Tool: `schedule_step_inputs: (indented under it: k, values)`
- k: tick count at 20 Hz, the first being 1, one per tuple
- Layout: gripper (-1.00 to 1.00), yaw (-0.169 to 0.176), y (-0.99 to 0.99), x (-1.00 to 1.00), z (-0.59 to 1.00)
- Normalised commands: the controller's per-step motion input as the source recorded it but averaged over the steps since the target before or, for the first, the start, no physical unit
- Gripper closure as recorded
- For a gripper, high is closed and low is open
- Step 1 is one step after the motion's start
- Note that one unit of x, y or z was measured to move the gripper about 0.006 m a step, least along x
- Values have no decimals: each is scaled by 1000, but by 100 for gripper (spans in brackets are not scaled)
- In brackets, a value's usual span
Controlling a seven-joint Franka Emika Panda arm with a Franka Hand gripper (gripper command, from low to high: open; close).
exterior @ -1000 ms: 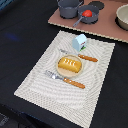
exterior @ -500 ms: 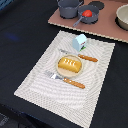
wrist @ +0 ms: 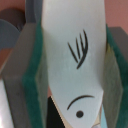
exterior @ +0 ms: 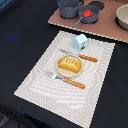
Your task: Interact with the objects in diverse but meaningful ways.
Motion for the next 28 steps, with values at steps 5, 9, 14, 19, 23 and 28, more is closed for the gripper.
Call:
schedule_step_inputs:
  k: [5, 9, 14, 19, 23, 28]
  values:
    - [100, 18, 270, 0, -467]
    - [100, 0, 81, -67, -445]
    - [100, 0, -36, -133, -382]
    - [100, 0, -179, -91, -270]
    - [100, 0, -161, -106, -209]
    - [100, -11, -155, -305, -168]
